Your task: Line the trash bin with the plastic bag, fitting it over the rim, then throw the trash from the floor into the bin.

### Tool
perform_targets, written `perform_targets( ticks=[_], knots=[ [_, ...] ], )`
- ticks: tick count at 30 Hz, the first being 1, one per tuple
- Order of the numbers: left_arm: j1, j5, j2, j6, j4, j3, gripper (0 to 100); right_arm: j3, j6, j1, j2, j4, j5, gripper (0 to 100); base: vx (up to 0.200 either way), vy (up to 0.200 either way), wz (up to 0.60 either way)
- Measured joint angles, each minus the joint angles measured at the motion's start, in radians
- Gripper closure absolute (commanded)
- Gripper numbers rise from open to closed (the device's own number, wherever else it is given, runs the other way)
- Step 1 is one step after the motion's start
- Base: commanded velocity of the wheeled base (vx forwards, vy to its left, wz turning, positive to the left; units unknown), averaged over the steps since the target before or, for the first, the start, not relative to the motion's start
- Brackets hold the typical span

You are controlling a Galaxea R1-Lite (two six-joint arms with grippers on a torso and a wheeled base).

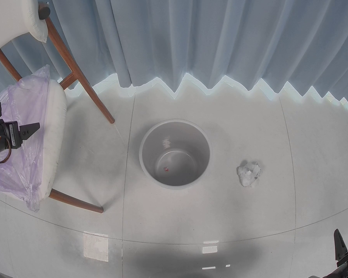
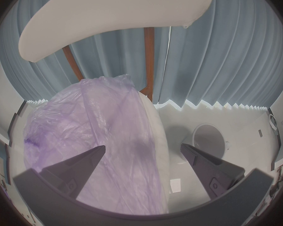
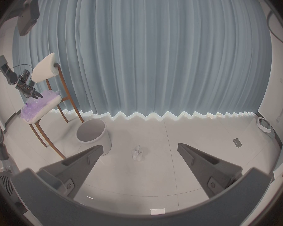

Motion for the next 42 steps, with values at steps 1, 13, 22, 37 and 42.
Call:
perform_targets(
  ticks=[1, 13, 22, 37, 42],
  knots=[
    [0.004, -0.002, 0.019, 0.002, -0.013, -0.006, 0, 0.0, 0.0, 0.0, 0.0, 0.0, 0.0, 0, 0.0, 0.0, 0.0],
    [0.01, 0.038, 0.189, 0.019, -0.173, -0.023, 0, 0.0, 0.0, 0.0, 0.0, 0.0, 0.0, 0, 0.0, 0.0, 0.0],
    [0.01, 0.042, 0.245, 0.02, -0.19, -0.023, 100, 0.0, 0.0, 0.0, 0.0, -0.001, 0.0, 0, 0.0, 0.0, 0.0],
    [0.011, 0.028, 0.144, 0.013, -0.183, 0.02, 100, 0.0, 0.0, 0.0, 0.0, -0.001, 0.0, 0, 0.0, 0.0, 0.0],
    [-0.004, -0.08, 0.059, 0.004, -0.181, 0.045, 100, 0.0, -0.001, 0.0, 0.0, -0.001, 0.0, 0, 0.0, 0.0, 0.0]
  ],
)
